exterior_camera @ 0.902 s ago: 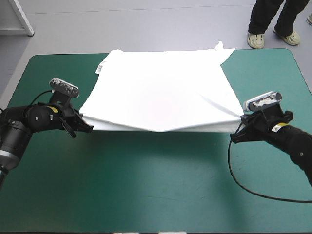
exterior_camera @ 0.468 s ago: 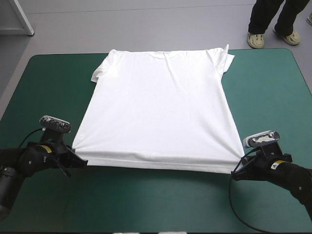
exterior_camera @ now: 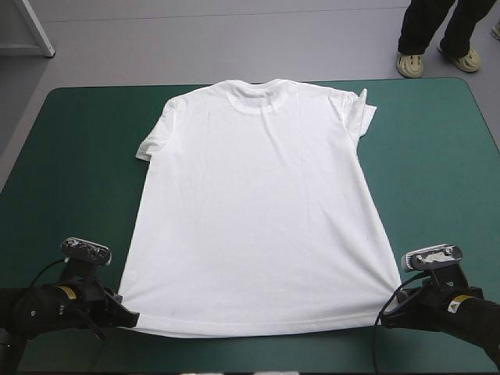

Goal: Fold the cloth

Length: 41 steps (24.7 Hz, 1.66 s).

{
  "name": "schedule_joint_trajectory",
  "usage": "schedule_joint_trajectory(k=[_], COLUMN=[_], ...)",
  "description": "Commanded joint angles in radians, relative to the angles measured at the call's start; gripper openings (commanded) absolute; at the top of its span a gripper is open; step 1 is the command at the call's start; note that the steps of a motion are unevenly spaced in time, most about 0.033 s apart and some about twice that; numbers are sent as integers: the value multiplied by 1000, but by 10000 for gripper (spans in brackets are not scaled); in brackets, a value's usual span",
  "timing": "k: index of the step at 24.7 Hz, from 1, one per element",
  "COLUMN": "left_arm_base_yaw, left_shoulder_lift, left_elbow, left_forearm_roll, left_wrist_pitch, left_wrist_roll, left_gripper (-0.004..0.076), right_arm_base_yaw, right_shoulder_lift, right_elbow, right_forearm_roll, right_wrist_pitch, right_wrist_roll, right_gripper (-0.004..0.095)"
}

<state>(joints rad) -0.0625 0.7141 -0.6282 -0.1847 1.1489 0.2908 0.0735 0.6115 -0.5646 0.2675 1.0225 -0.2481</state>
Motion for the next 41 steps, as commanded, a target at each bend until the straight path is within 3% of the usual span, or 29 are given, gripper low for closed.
schedule_joint_trajectory(k=[1,8,12,16,19,22,25,27,30,33,41], left_arm_base_yaw=[-2,-2,-2,-2,-2,-2,-2,-2,-2,-2,-2], left_shoulder_lift=[-1,-1,-1,-1,-1,-1,14,58,283,518,890], left_elbow=[32,57,57,57,49,1,-68,-93,-170,-288,-551], left_forearm_roll=[-70,-56,-66,-86,-96,-72,-21,-23,-41,-46,-52], left_wrist_pitch=[-27,-49,-56,-50,-37,-84,-306,-386,-506,-598,-620], left_wrist_roll=[6,11,16,15,12,-29,-141,-162,-167,-152,-145], left_gripper=[19,19,43,247,432,472,471,469,462,454,448], right_arm_base_yaw=[-7,-7,-7,-7,-7,-7,-7,-7,-7,-7,-7], right_shoulder_lift=[-16,-11,-11,-11,-11,-11,-11,-11,-10,24,99], right_elbow=[-22,-22,-22,-22,-22,-23,-23,-23,-23,-23,-23], right_forearm_roll=[-9,-7,-14,-19,-19,-29,-25,-25,-23,-23,-10], right_wrist_pitch=[-6,-7,0,-39,-92,-161,-267,-335,-434,-457,-457], right_wrist_roll=[32,32,27,31,36,36,36,36,19,-3,-8], right_gripper=[4,1,139,456,551,533,498,481,452,445,444])
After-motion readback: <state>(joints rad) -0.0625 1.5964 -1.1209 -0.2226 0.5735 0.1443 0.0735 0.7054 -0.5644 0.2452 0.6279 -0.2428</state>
